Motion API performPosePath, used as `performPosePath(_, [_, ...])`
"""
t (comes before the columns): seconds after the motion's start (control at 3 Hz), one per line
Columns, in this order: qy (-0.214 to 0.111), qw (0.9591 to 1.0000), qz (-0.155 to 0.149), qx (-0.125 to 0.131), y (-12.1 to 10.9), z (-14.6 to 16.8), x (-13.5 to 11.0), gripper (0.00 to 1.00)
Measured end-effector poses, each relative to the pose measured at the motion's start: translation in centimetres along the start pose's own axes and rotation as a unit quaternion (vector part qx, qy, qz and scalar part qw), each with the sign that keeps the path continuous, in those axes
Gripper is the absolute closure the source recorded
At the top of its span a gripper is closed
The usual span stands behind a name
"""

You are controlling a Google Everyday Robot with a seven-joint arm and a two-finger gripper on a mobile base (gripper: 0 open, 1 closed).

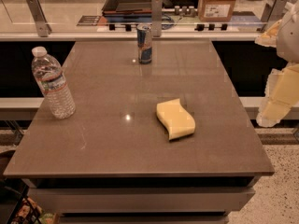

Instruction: Knock redbull can over

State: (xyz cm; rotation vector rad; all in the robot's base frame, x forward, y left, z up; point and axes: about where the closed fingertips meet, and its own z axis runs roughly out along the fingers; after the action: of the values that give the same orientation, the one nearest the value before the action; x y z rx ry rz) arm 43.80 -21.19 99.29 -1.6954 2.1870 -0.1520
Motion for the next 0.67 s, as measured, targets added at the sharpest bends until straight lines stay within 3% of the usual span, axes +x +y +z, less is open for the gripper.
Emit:
performPosePath(0.33, [-0.001, 1.0000, 0.000, 0.001, -0.02, -0.05, -0.03, 0.00])
performPosePath(0.67, [-0.031, 0.9989, 0.033, 0.007, -0.56, 0.69, -0.07, 0.00])
